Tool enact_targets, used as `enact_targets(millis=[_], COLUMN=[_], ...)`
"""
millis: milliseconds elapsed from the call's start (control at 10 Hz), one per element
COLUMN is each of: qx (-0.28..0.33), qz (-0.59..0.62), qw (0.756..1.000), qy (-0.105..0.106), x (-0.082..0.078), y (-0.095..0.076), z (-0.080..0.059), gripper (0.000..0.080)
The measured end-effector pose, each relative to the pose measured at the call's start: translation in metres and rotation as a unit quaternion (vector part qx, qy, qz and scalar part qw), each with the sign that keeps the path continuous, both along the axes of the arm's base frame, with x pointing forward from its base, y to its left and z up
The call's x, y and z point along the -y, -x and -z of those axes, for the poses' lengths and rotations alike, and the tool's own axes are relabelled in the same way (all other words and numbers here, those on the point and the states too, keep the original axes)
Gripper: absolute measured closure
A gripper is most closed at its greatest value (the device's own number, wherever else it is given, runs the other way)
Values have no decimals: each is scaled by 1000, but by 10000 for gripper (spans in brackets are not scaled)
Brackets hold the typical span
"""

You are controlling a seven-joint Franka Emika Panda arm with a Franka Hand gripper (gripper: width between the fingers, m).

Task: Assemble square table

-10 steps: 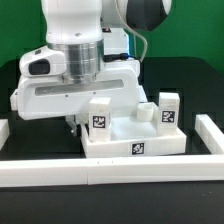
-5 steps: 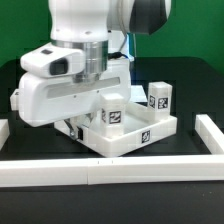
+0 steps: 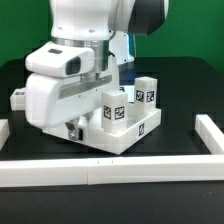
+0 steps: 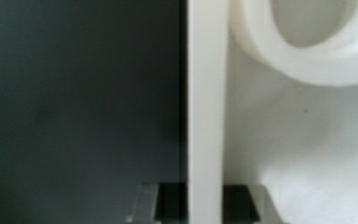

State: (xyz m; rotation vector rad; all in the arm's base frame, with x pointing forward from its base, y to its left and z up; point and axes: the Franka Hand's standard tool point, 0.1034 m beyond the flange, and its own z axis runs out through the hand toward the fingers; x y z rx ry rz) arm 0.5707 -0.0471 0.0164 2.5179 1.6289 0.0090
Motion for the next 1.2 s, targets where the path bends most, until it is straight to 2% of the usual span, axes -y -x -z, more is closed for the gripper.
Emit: enact_targets(millis=[100,500,600,700,800,900,1200], qx=[12,0,4,18,18,15,8], qz=[-59,-165,-203,-244,-270,-286,-375], qw=[998,986,979,969,962,957,925], qy=[11,30,37,38,40,44,62], x=[-16,-10,-27,-55,-59,-55,-57], y=[-10,-8,-13,-20,-19,-19,-20], z=[-2,-3,-3,-5,-6,-6,-6], gripper=[745,744,744,744,744,744,744])
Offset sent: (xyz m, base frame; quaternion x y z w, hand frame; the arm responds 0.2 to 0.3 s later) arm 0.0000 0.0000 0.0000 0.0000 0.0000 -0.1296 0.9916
